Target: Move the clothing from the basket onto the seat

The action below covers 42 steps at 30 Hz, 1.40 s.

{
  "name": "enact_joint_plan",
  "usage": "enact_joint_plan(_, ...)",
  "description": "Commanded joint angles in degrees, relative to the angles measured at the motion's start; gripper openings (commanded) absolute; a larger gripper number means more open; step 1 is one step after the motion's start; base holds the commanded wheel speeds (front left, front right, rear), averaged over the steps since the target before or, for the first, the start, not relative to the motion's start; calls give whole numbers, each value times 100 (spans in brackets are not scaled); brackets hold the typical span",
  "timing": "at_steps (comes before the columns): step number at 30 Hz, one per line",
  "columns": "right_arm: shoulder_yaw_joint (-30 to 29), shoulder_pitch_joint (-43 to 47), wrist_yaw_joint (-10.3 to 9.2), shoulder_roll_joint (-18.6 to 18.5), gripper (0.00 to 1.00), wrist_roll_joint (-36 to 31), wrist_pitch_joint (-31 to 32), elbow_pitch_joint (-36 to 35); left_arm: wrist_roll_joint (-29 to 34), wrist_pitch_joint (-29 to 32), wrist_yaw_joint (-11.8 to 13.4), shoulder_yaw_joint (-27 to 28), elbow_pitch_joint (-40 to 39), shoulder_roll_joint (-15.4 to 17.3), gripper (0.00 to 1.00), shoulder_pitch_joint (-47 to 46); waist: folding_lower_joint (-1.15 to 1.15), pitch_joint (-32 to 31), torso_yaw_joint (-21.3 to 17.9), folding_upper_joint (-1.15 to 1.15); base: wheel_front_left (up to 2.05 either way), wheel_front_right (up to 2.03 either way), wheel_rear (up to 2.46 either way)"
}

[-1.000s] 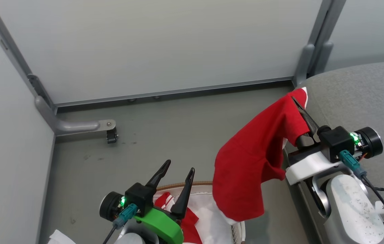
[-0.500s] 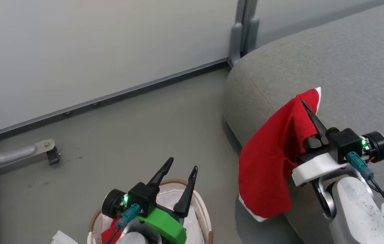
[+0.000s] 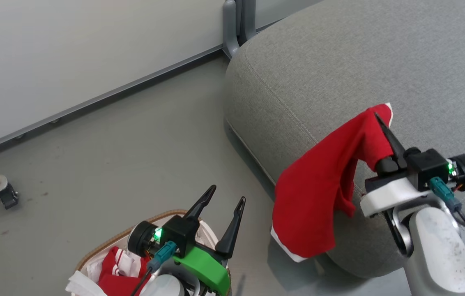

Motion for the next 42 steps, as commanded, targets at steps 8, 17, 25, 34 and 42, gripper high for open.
enact_joint_plan(8,-585,-1363,-8,-46,0,-847,-14,-79,-27,-4,-21,-240,-229,176,100,-365,0,579,316,0,0,0,0)
enact_joint_plan(17,-1305,-3430,-8,-1138,0,-1198,-13,260,163,-5,-22,-399,-447,357,100,-813,0,1456,901,0,0,0,0)
enact_joint_plan(25,-1788,-4958,-8,-2279,0,-1155,-12,1050,307,-4,-20,-334,-603,475,100,-1241,0,2509,1321,0,0,0,0)
enact_joint_plan(34,-2123,-5423,-8,-2574,0,-1295,-11,1992,561,-4,63,-246,-756,636,100,-1551,0,3390,1449,0,0,0,0)
enact_joint_plan(42,-2470,-4795,-8,-2064,0,-1628,-12,2438,640,-4,73,-320,-748,627,100,-1628,0,3648,1527,0,0,0,0)
